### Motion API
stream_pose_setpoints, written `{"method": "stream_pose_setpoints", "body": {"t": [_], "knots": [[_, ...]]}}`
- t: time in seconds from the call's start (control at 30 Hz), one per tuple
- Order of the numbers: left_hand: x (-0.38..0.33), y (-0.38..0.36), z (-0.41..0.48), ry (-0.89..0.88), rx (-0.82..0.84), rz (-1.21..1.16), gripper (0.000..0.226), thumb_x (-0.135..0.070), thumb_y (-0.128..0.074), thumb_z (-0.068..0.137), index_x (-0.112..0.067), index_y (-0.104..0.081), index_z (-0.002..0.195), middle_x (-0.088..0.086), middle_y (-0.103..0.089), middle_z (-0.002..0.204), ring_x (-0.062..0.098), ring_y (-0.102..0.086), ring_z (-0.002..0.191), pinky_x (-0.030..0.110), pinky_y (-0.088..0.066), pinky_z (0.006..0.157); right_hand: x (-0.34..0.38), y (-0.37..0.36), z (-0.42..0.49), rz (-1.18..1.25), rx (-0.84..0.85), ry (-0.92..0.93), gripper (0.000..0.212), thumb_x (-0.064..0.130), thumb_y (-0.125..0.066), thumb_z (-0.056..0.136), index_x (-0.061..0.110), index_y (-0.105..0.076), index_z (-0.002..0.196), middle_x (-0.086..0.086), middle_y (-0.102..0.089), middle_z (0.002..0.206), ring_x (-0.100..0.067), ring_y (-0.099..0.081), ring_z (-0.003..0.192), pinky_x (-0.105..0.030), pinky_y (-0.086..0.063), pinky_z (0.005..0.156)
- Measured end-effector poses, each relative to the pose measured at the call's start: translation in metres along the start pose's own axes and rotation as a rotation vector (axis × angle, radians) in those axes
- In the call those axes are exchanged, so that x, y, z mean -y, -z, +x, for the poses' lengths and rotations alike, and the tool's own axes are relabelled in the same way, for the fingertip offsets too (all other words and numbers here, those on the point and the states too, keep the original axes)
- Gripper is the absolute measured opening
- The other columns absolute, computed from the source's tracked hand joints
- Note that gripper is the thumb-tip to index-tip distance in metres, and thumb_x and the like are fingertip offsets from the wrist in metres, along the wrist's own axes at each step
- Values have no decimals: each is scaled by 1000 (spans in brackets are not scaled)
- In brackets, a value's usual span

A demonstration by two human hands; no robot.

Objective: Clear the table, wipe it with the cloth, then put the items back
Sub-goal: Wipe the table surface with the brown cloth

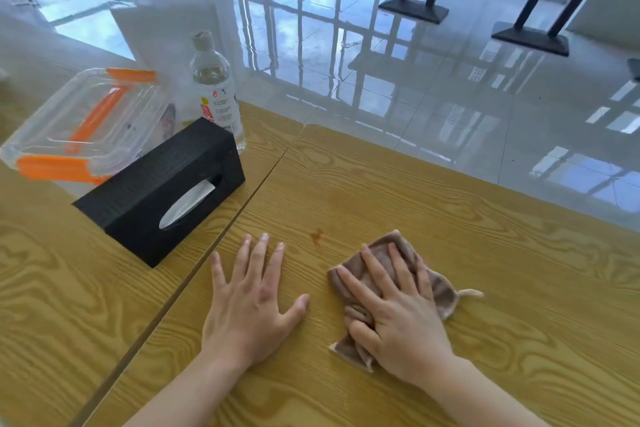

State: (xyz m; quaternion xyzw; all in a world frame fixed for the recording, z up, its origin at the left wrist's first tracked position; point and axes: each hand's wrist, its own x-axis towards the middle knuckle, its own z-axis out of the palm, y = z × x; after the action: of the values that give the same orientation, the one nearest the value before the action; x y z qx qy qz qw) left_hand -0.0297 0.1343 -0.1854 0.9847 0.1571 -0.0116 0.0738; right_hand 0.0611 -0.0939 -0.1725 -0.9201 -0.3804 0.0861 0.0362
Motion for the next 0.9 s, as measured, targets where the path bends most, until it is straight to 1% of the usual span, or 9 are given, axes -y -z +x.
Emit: {"method": "stream_pose_setpoints", "body": {"t": [0.1,0.27,0.33,0.43,0.5,0.63,0.73,0.8,0.9], "knots": [[1,0,-1,6,0,-21,92,-80,-25,82,-26,-16,157,2,-9,166,22,1,153,63,-3,119,10,8,65,12,-34,77,62,67,-24,93,62,4,148,11,15,164,-25,25,150,-56,17,118],[1,5,-1,12,-52,-133,83,-71,-28,84,-27,-24,154,-2,-12,165,15,1,152,56,3,121,-29,23,163,136,21,-373,61,66,-21,93,58,-2,151,7,12,166,-29,20,151,-62,15,115],[3,4,-3,22,-94,-213,74,-60,-29,88,-24,-30,152,-1,-21,163,11,-6,151,54,1,122,-7,21,154,121,8,-283,60,65,-20,94,58,-2,151,6,12,167,-30,20,150,-62,16,115],[6,1,-6,34,-131,-276,64,-50,-25,93,-21,-36,149,1,-29,159,10,-14,150,55,-7,122,15,11,73,48,17,98,60,64,-23,94,63,5,147,12,16,165,-25,26,149,-57,16,117],[6,-1,-5,33,-117,-225,63,-51,-23,94,-22,-37,148,4,-28,159,14,-14,151,55,-4,122,-3,13,24,-11,58,218,62,63,-28,94,66,9,144,15,21,163,-20,30,148,-54,15,119],[1,-4,-2,49,-98,-111,63,-56,-26,92,-23,-37,145,6,-26,159,21,-13,151,57,-2,121,-68,22,78,3,-6,-191,59,69,-18,93,65,9,145,10,18,165,-23,24,150,-60,11,118],[2,-2,-2,84,-83,-91,58,-57,-27,91,-30,-36,143,5,-26,159,24,-12,151,61,-2,120,-54,28,165,115,-7,-382,62,75,-16,91,60,0,149,7,14,166,-30,20,151,-63,14,116],[4,-1,-2,113,-75,-83,56,-56,-27,90,-34,-34,142,6,-25,160,27,-10,151,62,-2,119,-13,25,187,89,14,-291,62,74,-17,92,59,0,150,6,13,166,-33,21,150,-65,15,114],[4,1,-5,105,-58,-68,58,-55,-26,90,-33,-34,144,9,-24,161,29,-10,151,64,-4,119,30,15,139,15,-1,77,57,68,-19,96,62,4,148,8,12,166,-32,24,149,-63,15,115]]}}
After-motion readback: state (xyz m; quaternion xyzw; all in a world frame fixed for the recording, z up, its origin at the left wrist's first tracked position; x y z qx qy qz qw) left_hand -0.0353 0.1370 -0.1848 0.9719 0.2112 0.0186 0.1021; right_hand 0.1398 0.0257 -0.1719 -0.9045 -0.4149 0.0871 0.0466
